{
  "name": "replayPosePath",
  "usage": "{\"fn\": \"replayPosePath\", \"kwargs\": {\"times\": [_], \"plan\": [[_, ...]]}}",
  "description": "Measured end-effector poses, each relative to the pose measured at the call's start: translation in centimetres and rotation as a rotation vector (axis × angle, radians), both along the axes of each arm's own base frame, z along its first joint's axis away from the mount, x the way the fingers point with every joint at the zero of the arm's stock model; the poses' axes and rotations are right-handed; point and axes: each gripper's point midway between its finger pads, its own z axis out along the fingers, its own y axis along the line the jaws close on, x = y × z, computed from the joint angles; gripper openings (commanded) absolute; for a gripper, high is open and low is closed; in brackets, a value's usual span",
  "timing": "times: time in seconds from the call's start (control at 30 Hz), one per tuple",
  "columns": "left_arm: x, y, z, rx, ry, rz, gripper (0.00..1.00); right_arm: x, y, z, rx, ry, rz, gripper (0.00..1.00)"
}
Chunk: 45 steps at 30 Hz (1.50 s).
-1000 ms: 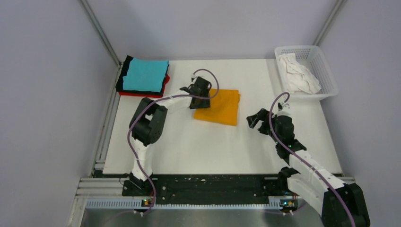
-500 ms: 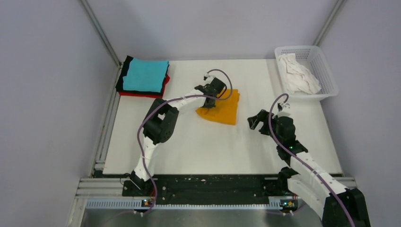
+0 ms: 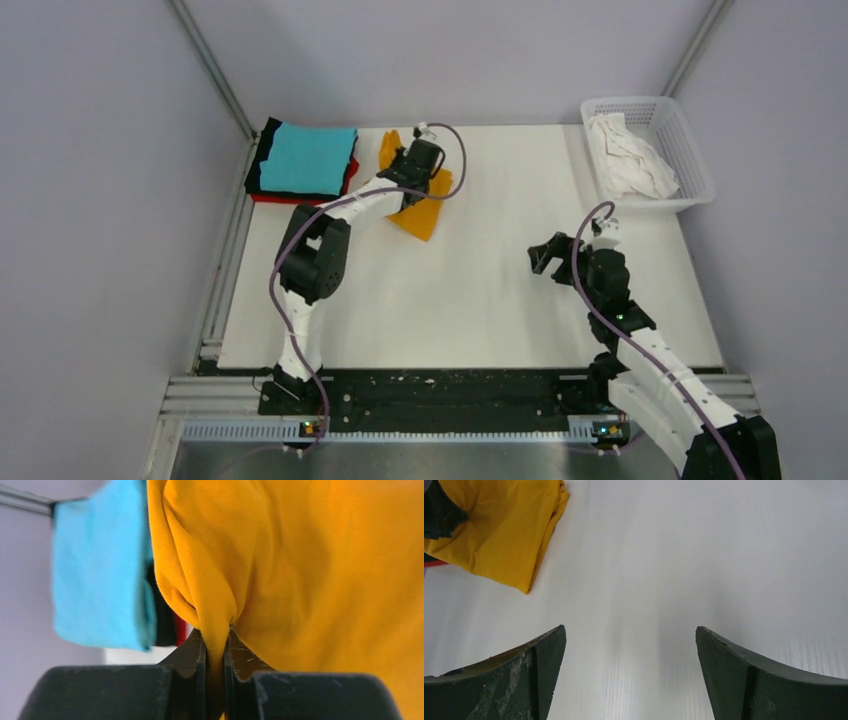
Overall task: Fold and stack the t-shirts
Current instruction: Put the neatly folded tshirt into the corner of the board with the left arm
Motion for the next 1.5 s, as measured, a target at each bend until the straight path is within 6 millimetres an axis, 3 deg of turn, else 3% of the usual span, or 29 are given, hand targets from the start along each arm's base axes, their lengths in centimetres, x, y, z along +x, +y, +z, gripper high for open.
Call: {"fn": "replayPosePath", "kwargs": {"times": [0.3,0.67,0.97,1.1,1.23,1.5], "plan": [[3.8,6.3,6.5,0.136,-0.104,-0.029,0.0,0.1,-0.5,-0.6,-0.023,0.01,-0.023,0.99],[6.3,9.9,12.3,0.138,-0.172,-0.01,0.0,0.2,-1.0,-1.9,-0.05,0.052,-0.043,0.99],[6.4,13.7,17.8,0.033,-0.263,0.069,0.0,0.2,-1.4,-2.1,-0.061,0.058,-0.063,0.99],[6.3,14.5,18.6,-0.001,-0.281,0.088,0.0,0.3,-1.5,-2.1,-0.064,0.058,-0.069,0.99],[6.3,15.6,17.8,-0.043,-0.257,0.099,0.0,0.3,-1.6,-2.5,-0.069,0.07,-0.074,0.99],[6.4,20.0,15.9,-0.125,-0.231,0.161,0.0,0.2,-1.8,-3.7,-0.088,0.112,-0.084,0.99]]}}
